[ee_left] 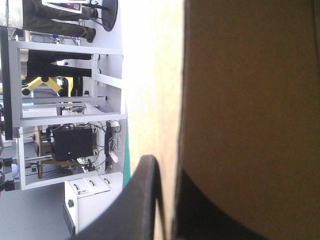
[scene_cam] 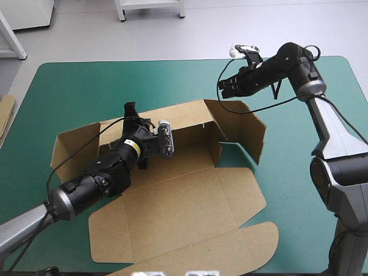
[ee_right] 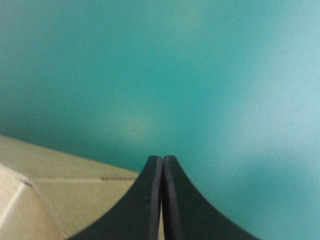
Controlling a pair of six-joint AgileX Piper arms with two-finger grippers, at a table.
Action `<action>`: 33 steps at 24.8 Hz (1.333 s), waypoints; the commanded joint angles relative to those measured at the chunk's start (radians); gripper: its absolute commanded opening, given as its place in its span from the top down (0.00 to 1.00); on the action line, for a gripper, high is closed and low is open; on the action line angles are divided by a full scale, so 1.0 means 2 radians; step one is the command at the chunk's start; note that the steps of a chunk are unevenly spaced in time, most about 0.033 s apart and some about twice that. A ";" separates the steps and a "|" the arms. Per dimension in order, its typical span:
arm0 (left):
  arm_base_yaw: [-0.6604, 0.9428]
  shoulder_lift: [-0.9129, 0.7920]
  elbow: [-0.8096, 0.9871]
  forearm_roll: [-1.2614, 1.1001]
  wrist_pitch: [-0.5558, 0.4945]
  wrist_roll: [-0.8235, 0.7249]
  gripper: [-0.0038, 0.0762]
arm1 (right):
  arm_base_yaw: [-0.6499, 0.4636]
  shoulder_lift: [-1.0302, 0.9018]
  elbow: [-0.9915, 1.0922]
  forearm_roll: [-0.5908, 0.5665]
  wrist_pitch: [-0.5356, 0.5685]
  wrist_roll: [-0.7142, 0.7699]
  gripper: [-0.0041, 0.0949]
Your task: Fold the box
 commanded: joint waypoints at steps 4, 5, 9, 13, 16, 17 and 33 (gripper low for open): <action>0.005 0.014 0.012 -0.014 0.006 -0.069 0.96 | -0.001 -0.029 -0.013 0.000 0.023 0.003 0.97; 0.012 0.014 0.012 0.010 0.006 -0.093 0.96 | -0.001 -0.032 -0.011 -0.006 0.023 0.004 0.97; 0.019 0.014 0.012 0.017 0.004 -0.104 0.96 | -0.001 -0.041 0.003 -0.005 0.023 0.002 0.97; 0.019 0.014 0.012 0.017 -0.004 -0.105 0.96 | -0.001 -0.050 0.036 0.001 0.023 -0.016 0.97; 0.019 0.014 0.012 0.016 -0.004 -0.105 0.96 | -0.001 -0.068 0.072 0.026 -0.002 -0.046 0.97; 0.019 0.014 0.012 0.016 -0.004 -0.105 0.96 | -0.001 -0.076 0.087 0.032 -0.011 -0.058 0.97; 0.019 0.014 0.012 0.014 -0.007 -0.128 0.96 | -0.001 -0.212 0.456 0.348 -0.222 -0.487 0.97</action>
